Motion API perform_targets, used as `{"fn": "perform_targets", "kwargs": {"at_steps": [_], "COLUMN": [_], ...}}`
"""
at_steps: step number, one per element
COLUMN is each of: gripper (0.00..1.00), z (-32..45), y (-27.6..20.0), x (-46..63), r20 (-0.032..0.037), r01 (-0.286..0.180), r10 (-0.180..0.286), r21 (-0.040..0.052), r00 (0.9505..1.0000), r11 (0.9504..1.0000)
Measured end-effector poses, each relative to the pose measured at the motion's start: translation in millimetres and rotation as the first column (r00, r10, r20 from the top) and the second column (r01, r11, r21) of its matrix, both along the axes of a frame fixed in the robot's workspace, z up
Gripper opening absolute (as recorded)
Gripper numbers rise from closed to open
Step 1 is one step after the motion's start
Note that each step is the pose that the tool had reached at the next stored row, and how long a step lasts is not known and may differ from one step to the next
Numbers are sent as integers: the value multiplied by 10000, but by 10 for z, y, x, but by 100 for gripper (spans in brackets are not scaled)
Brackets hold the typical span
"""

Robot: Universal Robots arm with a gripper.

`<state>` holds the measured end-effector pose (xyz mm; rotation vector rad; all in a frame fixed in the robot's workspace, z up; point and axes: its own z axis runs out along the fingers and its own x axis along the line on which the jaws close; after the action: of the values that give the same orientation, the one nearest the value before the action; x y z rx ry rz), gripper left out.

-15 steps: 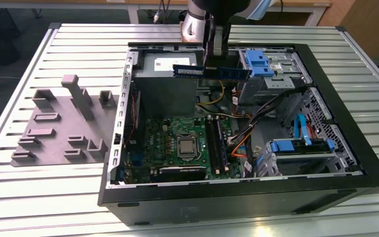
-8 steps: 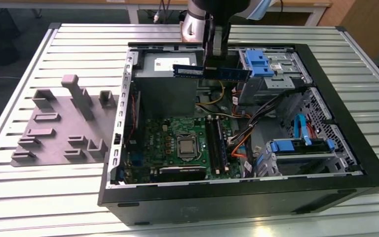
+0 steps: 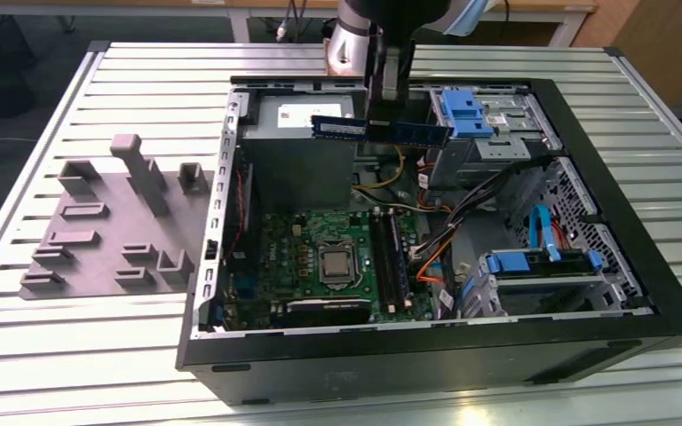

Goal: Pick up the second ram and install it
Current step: 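Insert the second ram into the second slot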

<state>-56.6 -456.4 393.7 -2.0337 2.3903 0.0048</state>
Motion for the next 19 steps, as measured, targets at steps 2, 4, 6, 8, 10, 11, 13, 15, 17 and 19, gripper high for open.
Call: {"fn": "perform_targets", "kwargs": {"at_steps": [2,4,6,8,10,11,13,15,17,19], "gripper": [14,14,14,14,14,14,14,14,14,14], "z": [-1,-1,-2,-3,-3,-4,-5,-6,-6,-7], "y": [0,0,0,0,0,0,0,0,0,0], "x": [0,0,0,0,0,0,0,0,0,0], "r20": [0,0,0,0,0,0,0,0,0,0], "r01": [31,62,97,136,173,191,233,279,320,362], "r10": [-31,-62,-97,-136,-173,-191,-233,-279,-320,-362], "r21": [0,0,-1,-1,-2,-2,-2,-4,-5,-5], "r00": [10000,10000,10000,9999,9999,9998,9997,9996,9995,9993], "r11": [10000,10000,10000,9999,9999,9998,9997,9996,9995,9993]}}
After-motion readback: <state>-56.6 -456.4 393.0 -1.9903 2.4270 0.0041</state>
